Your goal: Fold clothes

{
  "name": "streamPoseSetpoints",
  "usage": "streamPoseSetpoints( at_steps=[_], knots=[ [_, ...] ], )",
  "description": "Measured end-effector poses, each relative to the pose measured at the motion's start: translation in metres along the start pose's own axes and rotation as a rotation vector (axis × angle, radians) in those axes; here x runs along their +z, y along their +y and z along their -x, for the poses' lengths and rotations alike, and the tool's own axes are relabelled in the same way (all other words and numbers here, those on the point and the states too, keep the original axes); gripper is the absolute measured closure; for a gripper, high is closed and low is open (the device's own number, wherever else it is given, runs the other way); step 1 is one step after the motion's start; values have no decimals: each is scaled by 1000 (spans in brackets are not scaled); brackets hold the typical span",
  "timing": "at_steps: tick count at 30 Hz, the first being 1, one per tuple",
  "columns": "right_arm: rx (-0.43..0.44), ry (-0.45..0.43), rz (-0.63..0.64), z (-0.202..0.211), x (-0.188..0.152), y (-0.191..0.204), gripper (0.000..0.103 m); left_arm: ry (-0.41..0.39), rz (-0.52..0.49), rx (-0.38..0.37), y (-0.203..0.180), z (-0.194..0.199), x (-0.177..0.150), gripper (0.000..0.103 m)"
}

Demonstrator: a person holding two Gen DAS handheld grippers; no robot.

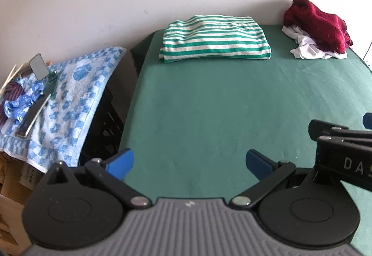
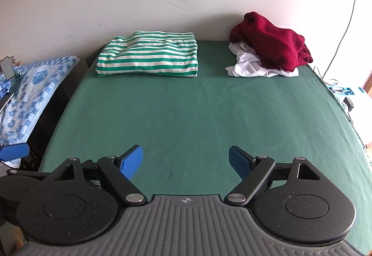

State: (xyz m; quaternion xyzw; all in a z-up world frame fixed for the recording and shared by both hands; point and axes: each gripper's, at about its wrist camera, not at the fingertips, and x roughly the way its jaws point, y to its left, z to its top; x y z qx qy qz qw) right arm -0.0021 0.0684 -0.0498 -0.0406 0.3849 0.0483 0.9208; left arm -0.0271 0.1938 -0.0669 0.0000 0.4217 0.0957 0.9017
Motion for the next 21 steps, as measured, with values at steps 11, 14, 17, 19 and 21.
streamPoseSetpoints(
  at_steps=[11,14,17,19,21],
  knots=[
    [-10,-6,-2,1,3,5,19,8,27,5,12,-1,5,0],
    [3,-7,-9,1,5,4,19,-19,7,0,12,2,5,1],
    [14,-17,-25,3,8,-1,19,-86,26,-93,16,11,2,2],
    [9,-33,-26,5,9,-3,18,-130,32,-104,15,20,0,3],
    [-2,-52,-27,9,9,-6,18,-207,0,-85,10,31,-3,0]
  ],
)
